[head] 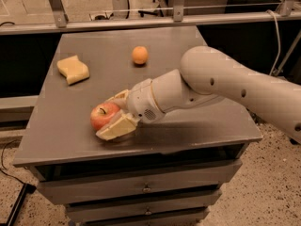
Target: Pick apple
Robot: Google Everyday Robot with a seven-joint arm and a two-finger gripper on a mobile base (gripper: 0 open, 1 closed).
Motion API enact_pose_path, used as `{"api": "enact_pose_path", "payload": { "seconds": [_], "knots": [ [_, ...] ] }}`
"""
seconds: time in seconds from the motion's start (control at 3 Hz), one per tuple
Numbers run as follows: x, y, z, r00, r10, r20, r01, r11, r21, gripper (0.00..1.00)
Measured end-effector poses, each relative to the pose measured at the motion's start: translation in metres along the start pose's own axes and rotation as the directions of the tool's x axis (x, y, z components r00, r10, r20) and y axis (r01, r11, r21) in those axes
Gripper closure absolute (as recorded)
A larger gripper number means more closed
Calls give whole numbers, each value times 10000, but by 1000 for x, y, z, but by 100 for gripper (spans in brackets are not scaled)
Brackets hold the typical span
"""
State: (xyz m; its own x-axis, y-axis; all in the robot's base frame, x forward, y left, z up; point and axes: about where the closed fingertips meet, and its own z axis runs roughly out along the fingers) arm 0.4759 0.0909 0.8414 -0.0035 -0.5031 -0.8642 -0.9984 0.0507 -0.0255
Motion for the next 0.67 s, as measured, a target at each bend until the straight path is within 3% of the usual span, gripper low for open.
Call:
{"api": "enact_pose_path", "payload": {
  "seconds": [0.33, 0.67],
  "knots": [
    [-13, 0, -23, 9997, -254, -36, 256, 9983, 515, 87],
    [-37, -6, -72, 9955, -941, -116, 948, 9863, 1352, 100]
  ]
}}
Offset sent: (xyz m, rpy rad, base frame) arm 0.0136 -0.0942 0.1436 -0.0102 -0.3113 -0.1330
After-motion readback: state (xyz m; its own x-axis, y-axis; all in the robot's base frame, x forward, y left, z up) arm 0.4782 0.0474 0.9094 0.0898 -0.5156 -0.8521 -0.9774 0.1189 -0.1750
